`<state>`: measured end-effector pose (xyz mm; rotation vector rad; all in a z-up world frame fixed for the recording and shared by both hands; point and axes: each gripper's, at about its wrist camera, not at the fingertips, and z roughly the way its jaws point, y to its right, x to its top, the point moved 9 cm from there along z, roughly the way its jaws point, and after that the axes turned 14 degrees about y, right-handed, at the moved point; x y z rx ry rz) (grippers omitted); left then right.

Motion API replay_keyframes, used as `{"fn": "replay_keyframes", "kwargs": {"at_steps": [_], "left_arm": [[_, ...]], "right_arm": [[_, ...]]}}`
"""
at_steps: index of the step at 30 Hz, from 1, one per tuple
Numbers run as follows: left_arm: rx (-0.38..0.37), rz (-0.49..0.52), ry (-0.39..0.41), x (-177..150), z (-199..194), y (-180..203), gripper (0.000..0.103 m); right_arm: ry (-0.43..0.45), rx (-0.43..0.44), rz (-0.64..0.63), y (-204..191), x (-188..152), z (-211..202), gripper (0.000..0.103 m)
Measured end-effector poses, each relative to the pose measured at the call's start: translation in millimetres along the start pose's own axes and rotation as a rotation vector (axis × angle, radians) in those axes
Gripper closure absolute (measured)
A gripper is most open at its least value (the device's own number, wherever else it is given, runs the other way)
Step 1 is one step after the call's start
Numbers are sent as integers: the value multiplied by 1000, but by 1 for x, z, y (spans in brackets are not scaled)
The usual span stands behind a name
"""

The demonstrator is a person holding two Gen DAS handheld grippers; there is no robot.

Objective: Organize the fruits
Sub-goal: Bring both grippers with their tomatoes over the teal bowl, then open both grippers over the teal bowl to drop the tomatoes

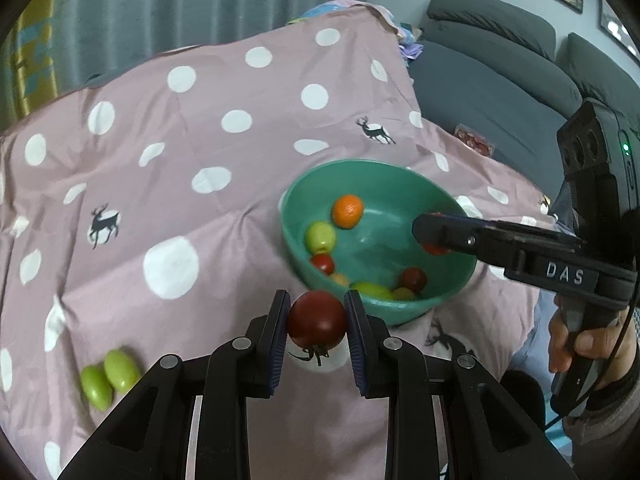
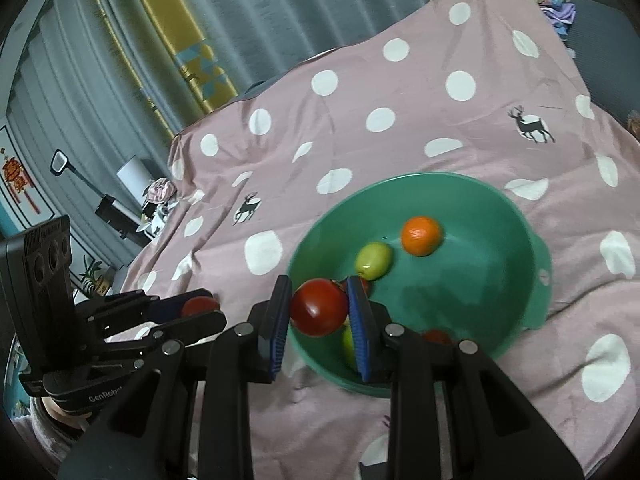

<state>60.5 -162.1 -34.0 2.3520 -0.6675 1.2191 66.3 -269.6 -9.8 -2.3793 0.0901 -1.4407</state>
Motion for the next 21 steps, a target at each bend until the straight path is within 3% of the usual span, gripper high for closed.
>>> {"fn": "replay_keyframes", "kwargs": {"at_steps": [21], "left_arm": [[-37,73,-49,15,66,35,75]], "right_arm": [[5,-92,7,46,-4,-6,74]]}}
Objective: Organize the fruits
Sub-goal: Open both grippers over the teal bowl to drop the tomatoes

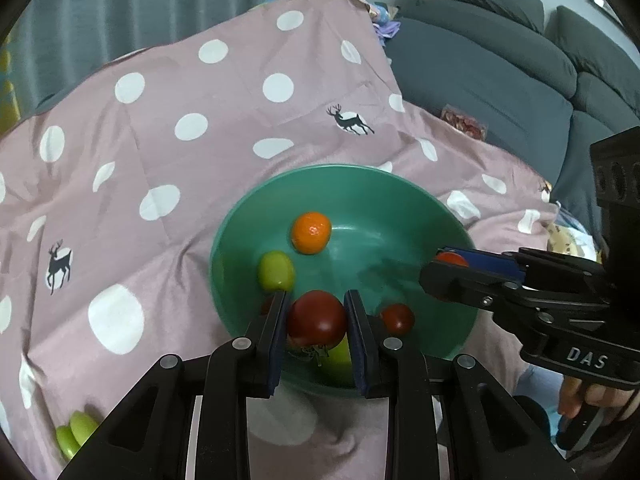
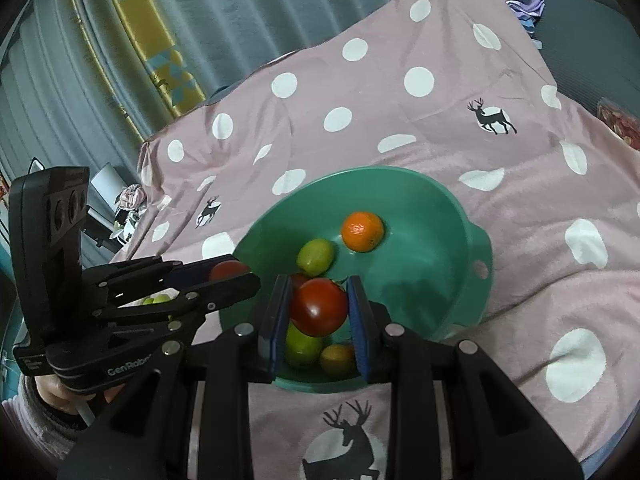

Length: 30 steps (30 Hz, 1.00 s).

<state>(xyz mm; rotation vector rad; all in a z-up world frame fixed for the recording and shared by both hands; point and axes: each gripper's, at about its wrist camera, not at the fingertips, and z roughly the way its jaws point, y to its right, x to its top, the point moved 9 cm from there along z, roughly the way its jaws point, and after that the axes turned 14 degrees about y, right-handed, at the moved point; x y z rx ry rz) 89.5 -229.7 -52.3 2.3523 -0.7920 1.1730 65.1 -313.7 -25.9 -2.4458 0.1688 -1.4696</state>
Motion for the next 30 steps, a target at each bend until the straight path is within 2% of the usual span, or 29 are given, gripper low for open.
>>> {"fn": "replay_keyframes", "kwargs": {"at_steps": [8,15,26,29,30], "left_arm": [[16,42,-25,-2,17,2,75],[36,71,-48,-8,29,3,75],[57,93,-48,-8,31,3,75],[72,94,-45,-8,28,1,73],[77,90,-43,-7,27,0,64]], "right_arm": [[-12,-15,-21,4,-4,5,74],[-23,-67,-81,9,-8,8,74],[-41,-74,-75,12,-11,11,72],[-33,-72,-68,11,-10,9,64],[-26,-71,-62,10,-9,8,59]]}}
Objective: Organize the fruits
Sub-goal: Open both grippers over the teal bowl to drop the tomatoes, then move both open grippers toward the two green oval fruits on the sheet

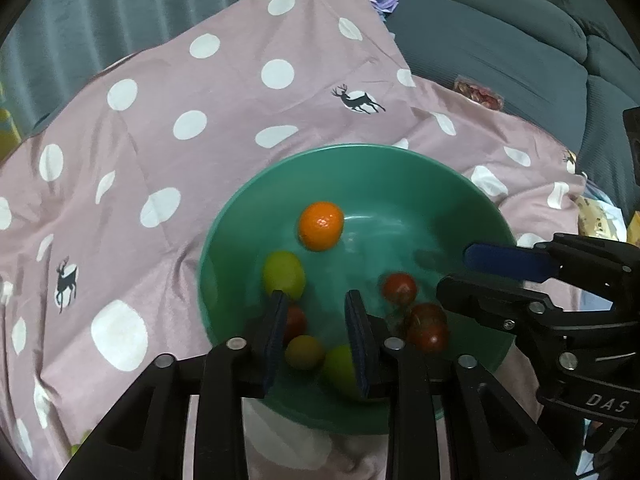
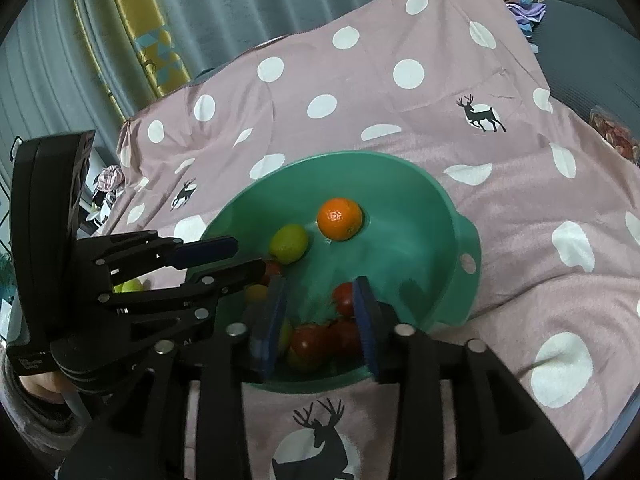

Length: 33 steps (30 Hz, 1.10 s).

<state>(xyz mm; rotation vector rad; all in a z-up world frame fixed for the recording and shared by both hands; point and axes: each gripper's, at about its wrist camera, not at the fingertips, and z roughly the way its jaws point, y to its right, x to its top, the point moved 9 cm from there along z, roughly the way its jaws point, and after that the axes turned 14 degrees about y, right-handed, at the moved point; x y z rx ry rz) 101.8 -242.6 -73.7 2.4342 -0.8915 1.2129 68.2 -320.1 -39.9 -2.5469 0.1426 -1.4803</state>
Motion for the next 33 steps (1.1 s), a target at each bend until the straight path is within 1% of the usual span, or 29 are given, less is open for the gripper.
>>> {"fn": "replay_keyframes", "kwargs": {"at_steps": [1,2,3,5,7,9,10,11,12,13,14,15,16,18,19,20,21,26,33], "left_arm": [[7,-6,5,0,-2,-2,58],[15,-12,11,0,-5,-5,46],[19,-19,20,1,-9,-7,41],[25,-35,33,1,-16,-12,39],[43,-47,43,0,-24,-19,36],[62,-62,55,-2,-35,-26,28],[66,-68,58,-3,-38,-28,26],[77,-78,65,-5,-44,-32,22],[86,-86,67,-7,-49,-35,18],[93,-93,68,-9,-53,-38,17],[103,-104,69,-13,-59,-42,17],[110,-111,67,-15,-62,-44,17],[116,-117,62,-17,-64,-47,17],[132,-134,65,-22,-72,-54,16],[137,-143,68,-24,-76,-58,13],[143,-151,73,-27,-81,-61,4],[146,-160,80,-28,-85,-63,1],[166,-203,101,-39,-105,-75,1],[191,-241,90,-60,-120,-91,1]], "right_arm": [[6,2,6,-1,1,-1,57],[11,4,10,-2,2,-2,55],[16,3,11,-3,3,-4,55],[23,3,13,-4,4,-6,53],[29,14,22,-7,6,-7,50],[35,31,35,-11,7,-10,43],[37,41,39,-14,7,-11,41],[38,45,38,-16,7,-11,38],[38,51,36,-19,8,-12,32],[36,59,34,-23,8,-13,29],[36,65,34,-25,8,-13,22],[35,69,32,-29,8,-14,18],[33,71,28,-33,8,-14,17],[30,76,20,-39,8,-15,17],[29,82,15,-43,8,-16,17],[27,87,9,-47,8,-17,17],[26,91,2,-51,8,-19,17],[22,106,-34,-68,10,-22,17],[-2,135,-77,-93,6,-21,17]]}}
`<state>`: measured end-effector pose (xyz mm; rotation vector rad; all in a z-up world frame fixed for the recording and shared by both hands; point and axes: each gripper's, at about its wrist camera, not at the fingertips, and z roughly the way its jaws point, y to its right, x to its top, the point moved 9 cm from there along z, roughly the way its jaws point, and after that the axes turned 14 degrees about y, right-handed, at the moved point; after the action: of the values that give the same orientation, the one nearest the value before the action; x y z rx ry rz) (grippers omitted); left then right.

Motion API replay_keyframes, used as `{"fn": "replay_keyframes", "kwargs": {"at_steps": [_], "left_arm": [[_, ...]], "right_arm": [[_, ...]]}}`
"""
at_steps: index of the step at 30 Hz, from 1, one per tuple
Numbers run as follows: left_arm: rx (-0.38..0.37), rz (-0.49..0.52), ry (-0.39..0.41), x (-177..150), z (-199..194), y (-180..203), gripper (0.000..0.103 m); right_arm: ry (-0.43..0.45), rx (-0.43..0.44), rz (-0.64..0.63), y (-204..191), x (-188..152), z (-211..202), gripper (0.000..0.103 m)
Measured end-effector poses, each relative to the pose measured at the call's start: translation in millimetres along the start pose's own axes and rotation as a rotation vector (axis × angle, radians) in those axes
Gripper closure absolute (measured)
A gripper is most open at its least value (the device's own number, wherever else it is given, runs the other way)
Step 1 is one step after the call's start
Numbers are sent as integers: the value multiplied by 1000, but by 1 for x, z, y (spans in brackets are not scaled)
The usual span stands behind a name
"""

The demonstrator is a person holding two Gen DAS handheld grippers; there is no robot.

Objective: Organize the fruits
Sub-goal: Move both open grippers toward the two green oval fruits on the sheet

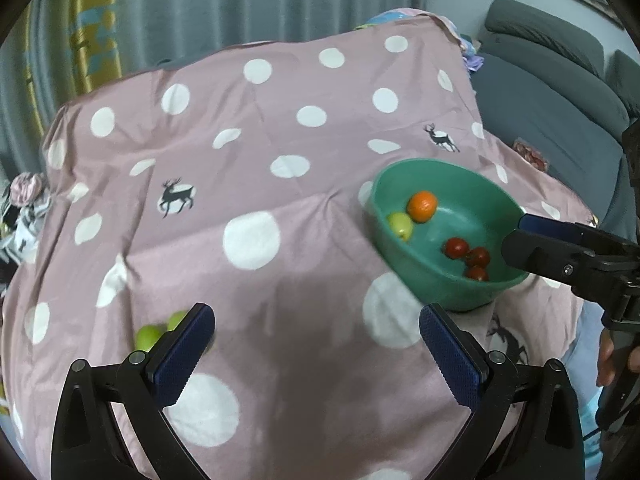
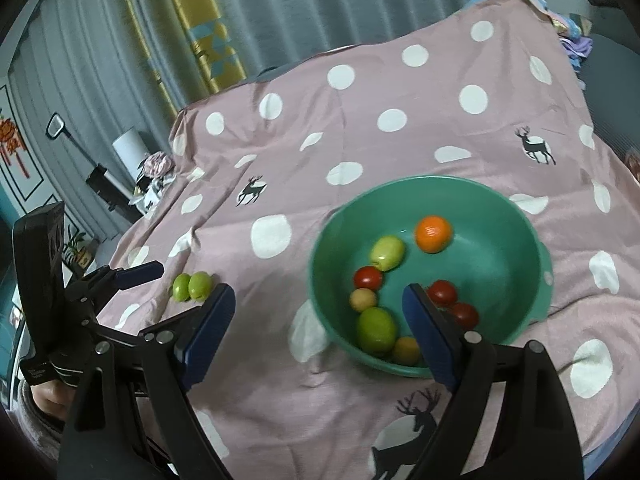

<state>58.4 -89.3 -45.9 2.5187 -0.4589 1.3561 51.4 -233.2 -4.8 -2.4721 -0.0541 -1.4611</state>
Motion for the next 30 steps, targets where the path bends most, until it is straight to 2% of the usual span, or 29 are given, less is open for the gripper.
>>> {"fn": "replay_keyframes", "kwargs": {"at_steps": [8,13,23,30], "left_arm": [[33,-73,-39,-23,-5,-32,1],[42,-115,-7,-31,-20,-56,1],[176,-227,26,-61,-52,-141,1],[162,-294,18,-75,-50,-155,1]], "right_arm": [[-55,49,-58,-31,-11,14,16],[-110,80,-89,-51,-26,27,16],[-238,169,-130,-91,-68,60,17],[-294,215,-166,-119,-84,83,20]]}}
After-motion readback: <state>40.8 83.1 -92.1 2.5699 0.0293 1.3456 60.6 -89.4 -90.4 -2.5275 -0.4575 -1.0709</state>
